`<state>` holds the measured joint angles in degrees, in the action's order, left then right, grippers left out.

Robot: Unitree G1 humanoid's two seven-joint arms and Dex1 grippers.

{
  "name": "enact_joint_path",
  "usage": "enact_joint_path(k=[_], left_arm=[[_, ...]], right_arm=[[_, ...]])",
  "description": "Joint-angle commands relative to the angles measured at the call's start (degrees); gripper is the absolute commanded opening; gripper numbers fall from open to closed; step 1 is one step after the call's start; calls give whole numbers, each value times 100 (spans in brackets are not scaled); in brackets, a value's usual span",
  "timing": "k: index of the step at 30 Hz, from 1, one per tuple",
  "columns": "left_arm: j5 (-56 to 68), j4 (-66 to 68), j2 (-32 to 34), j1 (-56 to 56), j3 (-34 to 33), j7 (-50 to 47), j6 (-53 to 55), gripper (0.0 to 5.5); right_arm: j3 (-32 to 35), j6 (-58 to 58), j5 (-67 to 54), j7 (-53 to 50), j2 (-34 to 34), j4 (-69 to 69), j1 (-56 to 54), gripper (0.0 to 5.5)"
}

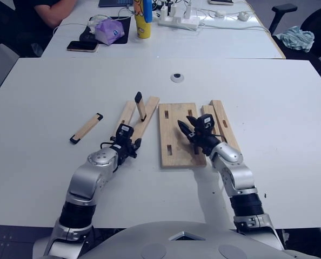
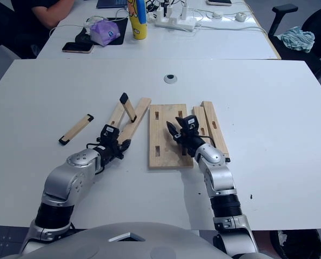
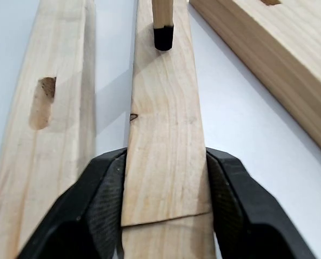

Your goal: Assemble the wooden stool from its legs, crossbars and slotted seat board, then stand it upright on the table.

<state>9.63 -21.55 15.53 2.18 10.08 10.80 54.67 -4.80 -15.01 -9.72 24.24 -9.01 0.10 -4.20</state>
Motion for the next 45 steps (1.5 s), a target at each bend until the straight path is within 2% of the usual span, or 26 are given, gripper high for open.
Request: enact_joint_path(k=[1, 7, 11, 14, 17, 23, 29, 32, 33, 40, 45], left_arm=[[-52, 15, -22, 79, -209, 60, -656, 205], [2, -135, -78, 322, -454, 357, -2163, 205], [6, 80, 165, 481, -539, 851, -2921, 205], [-234, 469, 449, 265, -394, 1011, -2869, 205], [-395, 696, 595, -41, -128, 1100, -2517, 205], [-522, 662, 538, -472, 88, 938, -1848, 205], [-576, 671, 335, -322, 268, 850, -1723, 205], [-544, 740, 205, -254, 210, 779, -1722, 205], [-522, 760, 171, -234, 181, 774, -1709, 241], [-402, 671, 21, -32, -169, 683, -1639, 333], [-382, 1138, -120, 320, -191, 670, -1670, 333]], right_arm=[[213, -311, -218, -150, 75, -102, -258, 203], [861, -1000, -1020, -275, 235, -106, -714, 203], [1679, -2113, -2654, -177, 444, -211, -1134, 259], [1843, -2470, -3025, -259, 396, -128, -1319, 308], [1711, -2593, -2969, -249, 280, -166, -1252, 346], [1522, -2610, -2846, -260, 248, -271, -1015, 448], [1309, -2501, -2637, -221, 202, -206, -926, 530], [1222, -2441, -2542, -189, 187, -170, -929, 534], [1183, -2416, -2505, -176, 172, -145, -934, 534], [1104, -2319, -2387, -108, 170, -49, -937, 534], [1058, -2277, -2368, -86, 182, 19, -994, 534]])
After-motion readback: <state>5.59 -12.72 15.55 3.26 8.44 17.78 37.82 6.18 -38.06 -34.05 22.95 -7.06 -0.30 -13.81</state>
